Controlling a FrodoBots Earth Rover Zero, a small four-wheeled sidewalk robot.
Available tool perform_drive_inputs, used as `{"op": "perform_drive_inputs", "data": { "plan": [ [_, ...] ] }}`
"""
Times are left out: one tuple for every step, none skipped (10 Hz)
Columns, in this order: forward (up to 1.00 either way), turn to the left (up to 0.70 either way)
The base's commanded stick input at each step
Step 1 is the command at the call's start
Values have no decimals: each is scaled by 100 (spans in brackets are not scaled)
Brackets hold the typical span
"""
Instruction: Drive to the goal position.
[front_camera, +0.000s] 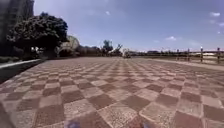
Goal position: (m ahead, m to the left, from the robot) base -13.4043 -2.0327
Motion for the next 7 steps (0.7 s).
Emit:
{"op": "perform_drive_inputs", "data": {
  "plan": [
    [0,0],
    [0,-45],
    [0,-45],
    [0,-45],
    [0,-45],
    [0,-45],
    [0,-45]
  ]
}}
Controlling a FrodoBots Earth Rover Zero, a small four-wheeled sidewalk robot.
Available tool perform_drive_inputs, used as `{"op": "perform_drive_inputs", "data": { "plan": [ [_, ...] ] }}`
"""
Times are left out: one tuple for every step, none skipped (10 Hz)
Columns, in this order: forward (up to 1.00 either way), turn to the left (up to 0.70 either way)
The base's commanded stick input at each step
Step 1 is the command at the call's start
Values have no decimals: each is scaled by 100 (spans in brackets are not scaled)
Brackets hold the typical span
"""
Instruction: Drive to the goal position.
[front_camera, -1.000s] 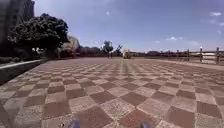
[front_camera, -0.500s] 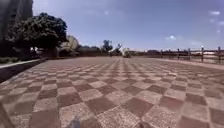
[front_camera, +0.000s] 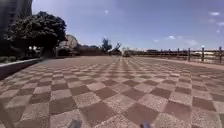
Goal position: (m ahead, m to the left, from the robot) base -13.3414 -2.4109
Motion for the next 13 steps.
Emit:
{"op": "perform_drive_inputs", "data": {
  "plan": [
    [0,-45],
    [0,-45],
    [0,-45],
    [0,-45],
    [0,-45],
    [0,-45],
    [0,-45],
    [0,-45],
    [0,-45],
    [0,-45],
    [0,-45],
    [0,-45],
    [0,-45]
  ]
}}
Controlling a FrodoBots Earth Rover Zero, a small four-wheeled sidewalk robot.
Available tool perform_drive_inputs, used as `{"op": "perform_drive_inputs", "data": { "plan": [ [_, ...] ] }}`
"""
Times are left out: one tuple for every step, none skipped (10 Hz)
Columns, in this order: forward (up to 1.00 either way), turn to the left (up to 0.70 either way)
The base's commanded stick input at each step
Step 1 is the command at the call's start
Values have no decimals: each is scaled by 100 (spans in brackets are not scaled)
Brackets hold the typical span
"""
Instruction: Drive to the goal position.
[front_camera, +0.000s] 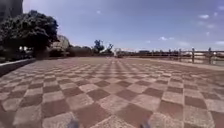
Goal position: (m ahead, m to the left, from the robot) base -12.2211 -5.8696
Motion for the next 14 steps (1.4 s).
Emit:
{"op": "perform_drive_inputs", "data": {
  "plan": [
    [0,-45],
    [0,-45],
    [0,-45],
    [0,-45],
    [0,-45],
    [0,-45],
    [0,-45],
    [0,-45],
    [0,-45],
    [0,-45],
    [0,-45],
    [0,-45],
    [0,-45],
    [0,-45]
  ]
}}
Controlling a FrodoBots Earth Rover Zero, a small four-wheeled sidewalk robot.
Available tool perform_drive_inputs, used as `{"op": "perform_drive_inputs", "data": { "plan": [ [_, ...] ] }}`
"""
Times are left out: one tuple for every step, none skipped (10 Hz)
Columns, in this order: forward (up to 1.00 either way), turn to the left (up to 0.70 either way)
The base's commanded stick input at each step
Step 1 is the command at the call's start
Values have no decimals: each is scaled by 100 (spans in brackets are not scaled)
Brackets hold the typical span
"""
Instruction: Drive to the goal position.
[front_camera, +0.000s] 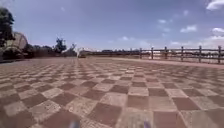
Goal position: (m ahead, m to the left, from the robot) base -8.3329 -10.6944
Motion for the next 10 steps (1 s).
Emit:
{"op": "perform_drive_inputs", "data": {
  "plan": [
    [0,-45],
    [0,-45],
    [0,-45],
    [0,-45],
    [0,-45],
    [0,-45],
    [0,-45],
    [0,-45],
    [0,-45],
    [0,-45]
  ]
}}
